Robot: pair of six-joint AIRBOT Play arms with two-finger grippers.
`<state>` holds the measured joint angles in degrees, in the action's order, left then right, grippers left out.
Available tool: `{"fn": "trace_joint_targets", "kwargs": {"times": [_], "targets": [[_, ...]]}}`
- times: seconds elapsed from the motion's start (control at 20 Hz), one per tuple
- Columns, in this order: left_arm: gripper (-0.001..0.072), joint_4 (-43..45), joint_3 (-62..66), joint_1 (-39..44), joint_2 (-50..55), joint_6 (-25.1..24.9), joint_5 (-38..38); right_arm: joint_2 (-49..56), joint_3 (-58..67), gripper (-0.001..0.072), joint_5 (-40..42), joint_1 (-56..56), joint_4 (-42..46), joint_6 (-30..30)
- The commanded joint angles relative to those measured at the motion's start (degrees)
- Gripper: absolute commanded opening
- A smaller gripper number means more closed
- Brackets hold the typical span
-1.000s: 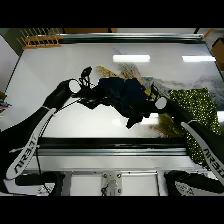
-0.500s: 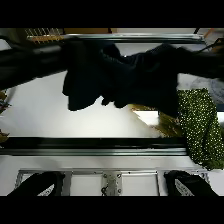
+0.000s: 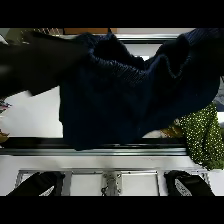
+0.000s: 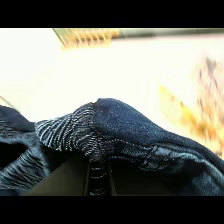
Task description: Fold the clothes and pants, and hang the long-sleeved shirts on hangers.
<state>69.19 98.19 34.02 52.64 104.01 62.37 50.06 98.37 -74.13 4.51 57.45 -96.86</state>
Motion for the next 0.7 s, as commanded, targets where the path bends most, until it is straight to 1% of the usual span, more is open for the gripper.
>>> {"fn": "trace_joint_targets", "kwargs": {"times": [0.0, 0.1, 0.15, 0.2, 0.25, 0.3, 0.35, 0.4, 0.45, 0.5, 0.55, 0.65], "targets": [[0.0034, 10.10, 0.17, -2.51, 8.50, 2.62, 7.08, 8.26, -0.13, 0.0018, -4.35, 1.29, 0.42, 0.55], [0.0034, 11.30, 0.17, -6.21, 16.02, 2.32, 4.20, 16.81, -0.26, 0.0018, -3.87, 3.45, 0.44, 2.54], [0.0034, 10.82, 0.20, -8.24, 20.13, 2.32, 1.14, 21.59, -0.26, 0.0018, -2.12, 4.22, 0.46, 2.60], [0.0034, 10.25, 0.20, -10.27, 23.80, 2.27, -2.64, 26.47, -0.24, 0.0019, 1.90, 4.50, 0.37, 2.60], [0.0034, 10.01, 0.24, -12.24, 27.69, 2.27, -6.97, 30.67, -0.24, 0.0022, 7.58, 4.50, 0.39, 3.26], [0.0036, 10.08, 0.24, -14.12, 31.17, 2.29, -11.61, 34.38, 0.11, 0.0106, 13.68, 4.33, 0.26, 4.13], [0.0247, 8.76, 0.24, -16.06, 33.88, 2.23, -15.54, 37.86, 0.94, 0.0390, 19.96, 4.04, -0.28, 4.11], [0.0604, 5.29, 0.26, -18.12, 36.09, 2.32, -18.91, 40.44, 2.14, 0.0608, 24.13, 3.69, -1.51, 4.39], [0.0689, -0.28, 0.26, -20.83, 37.83, 2.32, -21.88, 42.32, 3.69, 0.0647, 27.26, 2.91, -3.19, 6.23], [0.0688, -6.64, 0.24, -23.87, 38.80, 2.25, -23.06, 42.88, 4.81, 0.0647, 28.92, 1.84, -4.55, 7.61], [0.0688, -10.29, 0.24, -26.62, 39.10, 2.16, -22.29, 42.51, 5.35, 0.0648, 29.88, 0.37, -5.49, 7.74], [0.0689, -11.17, 0.24, -32.06, 38.45, 0.11, -15.12, 39.91, 5.44, 0.0648, 27.50, -3.30, -5.49, 7.78]]}}
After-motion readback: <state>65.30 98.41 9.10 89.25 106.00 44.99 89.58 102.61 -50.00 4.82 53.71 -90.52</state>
